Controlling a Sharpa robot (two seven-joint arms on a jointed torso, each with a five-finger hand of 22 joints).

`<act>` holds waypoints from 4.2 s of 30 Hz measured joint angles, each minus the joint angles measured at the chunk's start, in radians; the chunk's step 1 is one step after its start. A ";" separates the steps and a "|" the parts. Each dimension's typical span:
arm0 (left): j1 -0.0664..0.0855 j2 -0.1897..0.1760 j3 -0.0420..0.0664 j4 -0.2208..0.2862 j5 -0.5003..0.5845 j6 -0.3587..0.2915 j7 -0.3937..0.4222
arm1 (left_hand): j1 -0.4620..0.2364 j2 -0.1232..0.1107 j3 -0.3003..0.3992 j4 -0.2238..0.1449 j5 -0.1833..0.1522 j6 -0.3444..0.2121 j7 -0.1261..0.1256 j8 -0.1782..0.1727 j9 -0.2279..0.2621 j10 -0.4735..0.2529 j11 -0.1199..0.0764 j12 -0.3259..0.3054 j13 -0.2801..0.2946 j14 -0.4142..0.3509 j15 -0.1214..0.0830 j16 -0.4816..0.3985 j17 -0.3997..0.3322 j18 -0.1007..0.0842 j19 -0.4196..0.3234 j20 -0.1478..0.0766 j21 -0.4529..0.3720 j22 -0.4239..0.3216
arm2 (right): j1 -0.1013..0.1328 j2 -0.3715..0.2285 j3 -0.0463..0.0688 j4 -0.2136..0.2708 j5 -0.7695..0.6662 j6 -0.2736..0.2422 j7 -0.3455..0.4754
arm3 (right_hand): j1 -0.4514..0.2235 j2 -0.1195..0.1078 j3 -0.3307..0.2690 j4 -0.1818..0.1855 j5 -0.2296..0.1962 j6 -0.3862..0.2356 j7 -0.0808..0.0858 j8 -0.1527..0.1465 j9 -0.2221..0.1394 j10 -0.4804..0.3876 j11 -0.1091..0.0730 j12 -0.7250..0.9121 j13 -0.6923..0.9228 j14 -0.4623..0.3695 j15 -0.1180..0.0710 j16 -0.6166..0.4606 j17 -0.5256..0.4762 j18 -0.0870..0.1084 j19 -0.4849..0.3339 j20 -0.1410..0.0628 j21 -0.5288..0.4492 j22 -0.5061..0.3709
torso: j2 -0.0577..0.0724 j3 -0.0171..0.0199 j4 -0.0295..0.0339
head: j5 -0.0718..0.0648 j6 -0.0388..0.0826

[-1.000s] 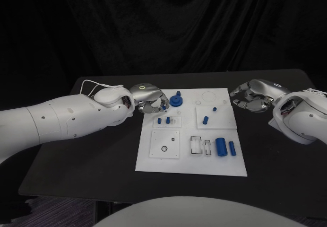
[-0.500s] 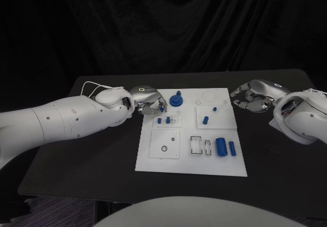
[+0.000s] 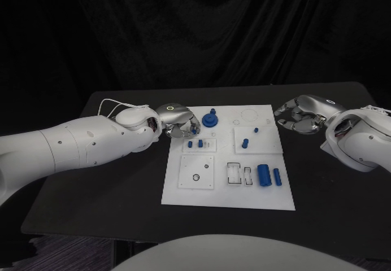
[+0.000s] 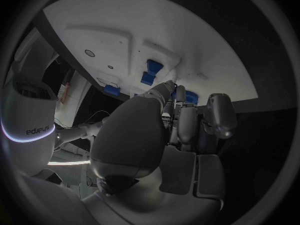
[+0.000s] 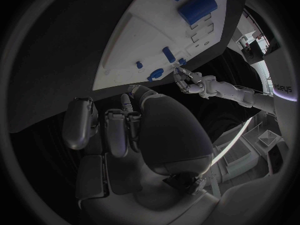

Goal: Assemble the parts on the task board

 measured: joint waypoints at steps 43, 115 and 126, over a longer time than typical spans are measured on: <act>-0.023 0.061 0.001 -0.067 0.000 -0.004 -0.007 | -0.004 -0.004 0.000 0.000 -0.009 -0.024 -0.016 -0.020 -0.012 0.006 0.000 -0.020 -0.010 -0.013 0.006 -0.014 -0.026 0.000 -0.002 0.002 -0.020 0.000 | 0.000 0.000 0.000 0.001 0.001 0.010 0.000 | -0.004 0.004 0.003 -0.003 0.000 0.000 0.000 0.000 -0.001 0.000 0.000 0.000 0.000 0.000 0.000 0.000 0.000 0.000 0.000 0.000 -0.005 0.000 | 0.000 0.0004 -0.0001 | -0.001 0.000; -0.087 -0.282 -0.001 0.248 1.492 0.367 0.424 | -0.214 0.235 -0.540 0.192 0.020 -0.716 -0.127 -0.074 -0.494 -0.821 -0.010 -0.422 -0.483 -1.338 0.106 -1.416 -1.209 0.070 -1.265 0.071 -1.194 -1.016 | 0.020 0.042 0.001 -0.077 -0.150 0.183 0.046 | -0.035 -0.069 0.004 -0.081 -0.052 0.029 0.000 0.021 0.101 -0.923 0.130 -1.009 -0.788 -0.201 0.103 -0.406 -0.258 0.094 -0.254 0.097 -0.531 0.000 | -0.002 -0.0709 0.0729 | -0.110 0.000; -0.091 -0.291 -0.001 0.267 1.518 0.387 0.427 | -0.175 0.238 -0.542 0.189 0.057 -0.716 -0.127 -0.074 -0.494 -0.818 0.008 -0.418 -0.483 -1.336 0.115 -1.416 -1.208 0.070 -1.263 0.077 -1.194 -1.023 | -0.010 0.051 0.001 -0.093 -0.164 0.199 0.064 | -0.053 -0.060 -0.013 -0.070 -0.100 0.010 -0.011 0.006 0.105 -0.882 0.124 -1.002 -0.827 -0.196 0.107 -0.383 -0.267 0.094 -0.234 0.098 -0.512 -0.001 | 0.012 -0.1037 0.0906 | -0.138 0.000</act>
